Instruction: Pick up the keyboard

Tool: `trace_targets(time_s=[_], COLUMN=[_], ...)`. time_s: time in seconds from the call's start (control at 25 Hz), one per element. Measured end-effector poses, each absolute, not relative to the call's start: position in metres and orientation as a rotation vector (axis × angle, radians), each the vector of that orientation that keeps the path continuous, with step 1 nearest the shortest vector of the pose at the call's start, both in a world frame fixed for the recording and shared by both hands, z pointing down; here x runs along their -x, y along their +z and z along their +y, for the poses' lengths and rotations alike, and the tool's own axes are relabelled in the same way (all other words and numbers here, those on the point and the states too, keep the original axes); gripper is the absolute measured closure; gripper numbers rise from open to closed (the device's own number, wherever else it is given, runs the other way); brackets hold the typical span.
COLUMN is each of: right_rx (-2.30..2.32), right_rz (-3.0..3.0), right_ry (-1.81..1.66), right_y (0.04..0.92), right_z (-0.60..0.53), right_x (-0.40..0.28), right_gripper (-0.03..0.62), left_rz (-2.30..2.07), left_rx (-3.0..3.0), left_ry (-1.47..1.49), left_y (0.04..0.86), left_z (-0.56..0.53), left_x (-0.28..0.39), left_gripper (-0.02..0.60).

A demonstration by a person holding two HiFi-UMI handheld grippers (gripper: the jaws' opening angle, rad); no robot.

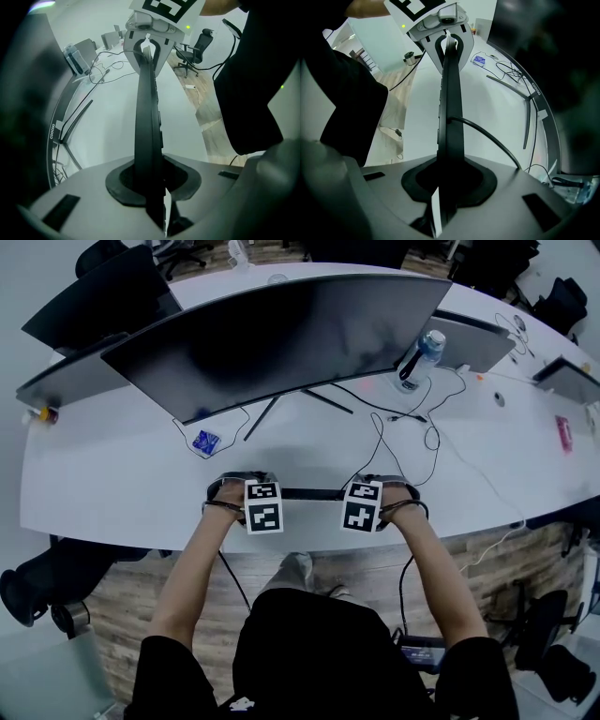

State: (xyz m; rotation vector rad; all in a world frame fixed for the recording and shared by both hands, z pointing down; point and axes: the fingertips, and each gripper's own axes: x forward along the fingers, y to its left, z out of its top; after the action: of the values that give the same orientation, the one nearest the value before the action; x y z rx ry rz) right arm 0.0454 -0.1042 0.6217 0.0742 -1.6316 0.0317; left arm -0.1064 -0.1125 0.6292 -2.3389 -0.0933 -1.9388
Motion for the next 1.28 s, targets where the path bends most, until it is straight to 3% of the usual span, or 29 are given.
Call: trace_targets(time_s=[1.28], right_rx=[-0.083], right_rz=[-1.663], right_ry=[-0.143], right_y=[0.571], right_z=[0.013], right_x=[-0.118], right_gripper=[0.523], left_rz=[0.087], left_rx=[2.227], left_ry=[-1.980], left_y=[0.575], left_z=[0.019], left_x=[0.035], left_gripper=[0.499])
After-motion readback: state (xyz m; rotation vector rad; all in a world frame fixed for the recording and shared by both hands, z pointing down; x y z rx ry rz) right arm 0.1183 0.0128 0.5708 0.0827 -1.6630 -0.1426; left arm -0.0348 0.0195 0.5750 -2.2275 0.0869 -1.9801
